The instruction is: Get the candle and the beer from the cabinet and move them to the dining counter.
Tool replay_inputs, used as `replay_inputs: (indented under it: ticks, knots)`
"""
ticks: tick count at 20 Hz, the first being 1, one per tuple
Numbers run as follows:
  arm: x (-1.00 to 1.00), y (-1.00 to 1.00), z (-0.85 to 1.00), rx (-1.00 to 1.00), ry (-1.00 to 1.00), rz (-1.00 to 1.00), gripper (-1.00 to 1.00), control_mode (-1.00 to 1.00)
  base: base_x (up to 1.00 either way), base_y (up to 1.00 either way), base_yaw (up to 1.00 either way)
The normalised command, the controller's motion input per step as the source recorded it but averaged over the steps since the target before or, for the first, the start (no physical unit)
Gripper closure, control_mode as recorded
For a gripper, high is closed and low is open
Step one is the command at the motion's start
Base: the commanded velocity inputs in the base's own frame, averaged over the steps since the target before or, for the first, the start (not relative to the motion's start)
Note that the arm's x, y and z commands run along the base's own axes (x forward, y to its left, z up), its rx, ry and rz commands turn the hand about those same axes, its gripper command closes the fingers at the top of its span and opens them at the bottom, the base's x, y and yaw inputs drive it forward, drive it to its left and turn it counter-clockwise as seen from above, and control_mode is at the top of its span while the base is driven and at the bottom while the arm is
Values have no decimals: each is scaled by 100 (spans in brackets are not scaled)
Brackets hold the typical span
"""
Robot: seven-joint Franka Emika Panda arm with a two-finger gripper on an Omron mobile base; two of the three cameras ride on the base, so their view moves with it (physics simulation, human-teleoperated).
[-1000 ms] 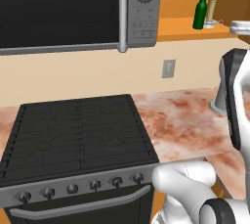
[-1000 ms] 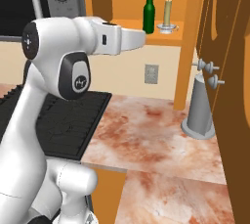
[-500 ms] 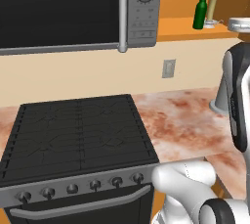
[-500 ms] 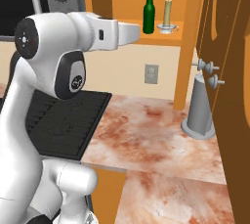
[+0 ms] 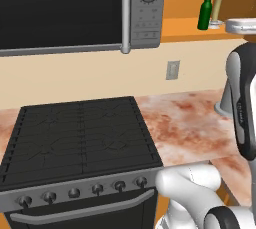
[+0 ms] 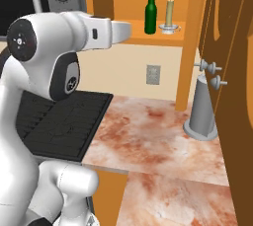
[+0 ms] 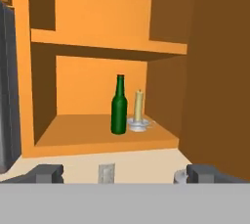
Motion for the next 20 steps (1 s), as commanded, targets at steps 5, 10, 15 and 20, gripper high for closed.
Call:
replay_inputs:
  ticks: [5, 10, 15, 20]
  knots:
    - [0, 28, 0, 1, -1, 13, -100, -100, 0, 0, 0]
    - [3, 17, 0, 1, -3, 11, -100, -100, 0, 0, 0]
    - [15, -1, 0, 0, 0, -1, -100, -100, 0, 0, 0]
    - [25, -3, 0, 0, 0, -5, -100, -100, 0, 0, 0]
